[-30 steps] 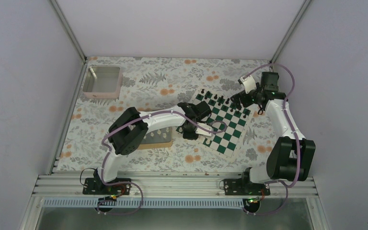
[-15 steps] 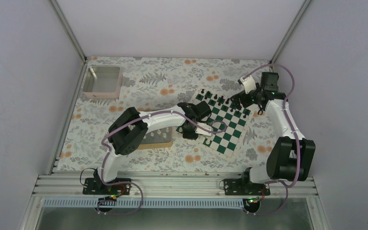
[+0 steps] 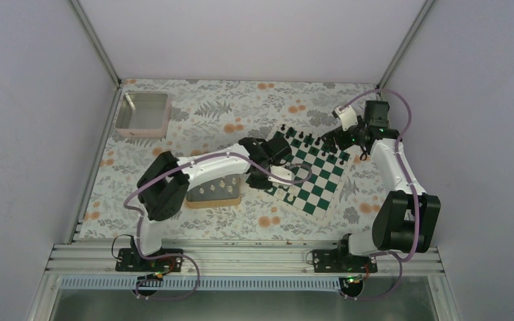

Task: Set up the chess pieces on the board
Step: Place the chess piece on the chessboard, then pick up the chess piece from the storage box.

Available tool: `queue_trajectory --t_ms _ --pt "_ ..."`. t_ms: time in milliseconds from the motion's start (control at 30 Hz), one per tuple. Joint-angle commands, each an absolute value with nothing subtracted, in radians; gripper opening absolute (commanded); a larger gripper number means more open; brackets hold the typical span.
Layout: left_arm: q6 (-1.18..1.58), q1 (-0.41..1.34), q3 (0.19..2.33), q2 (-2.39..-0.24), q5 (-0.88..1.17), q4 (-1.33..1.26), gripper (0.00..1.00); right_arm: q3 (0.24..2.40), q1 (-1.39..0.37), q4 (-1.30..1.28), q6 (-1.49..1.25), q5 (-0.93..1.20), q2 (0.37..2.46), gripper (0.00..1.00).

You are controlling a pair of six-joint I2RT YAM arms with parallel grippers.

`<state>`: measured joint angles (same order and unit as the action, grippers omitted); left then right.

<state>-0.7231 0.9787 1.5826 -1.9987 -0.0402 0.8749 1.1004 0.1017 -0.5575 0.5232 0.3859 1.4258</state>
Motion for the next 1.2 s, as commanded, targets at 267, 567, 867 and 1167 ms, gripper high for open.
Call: queue_trajectory --t_ms 267,567,867,1167 --pt "-0.808 0.674 1.485 -1.749 -0.061 1.005 0.38 1.113 0.109 -0.561 0.521 0.418 1.426 1.0" --pt "-0.844 0.556 1.378 -1.715 0.035 0.95 0.38 1.127 0.109 -0.573 0.518 0.427 1.432 1.0" --pt "-0.836 0.554 1.305 -1.778 0.1 0.885 0.38 1.117 0.108 -0.575 0.525 0.433 1.425 1.0" --pt "-0.844 0.557 1.293 -1.809 0.14 0.862 0.38 1.114 0.109 -0.577 0.53 0.434 1.43 1.0"
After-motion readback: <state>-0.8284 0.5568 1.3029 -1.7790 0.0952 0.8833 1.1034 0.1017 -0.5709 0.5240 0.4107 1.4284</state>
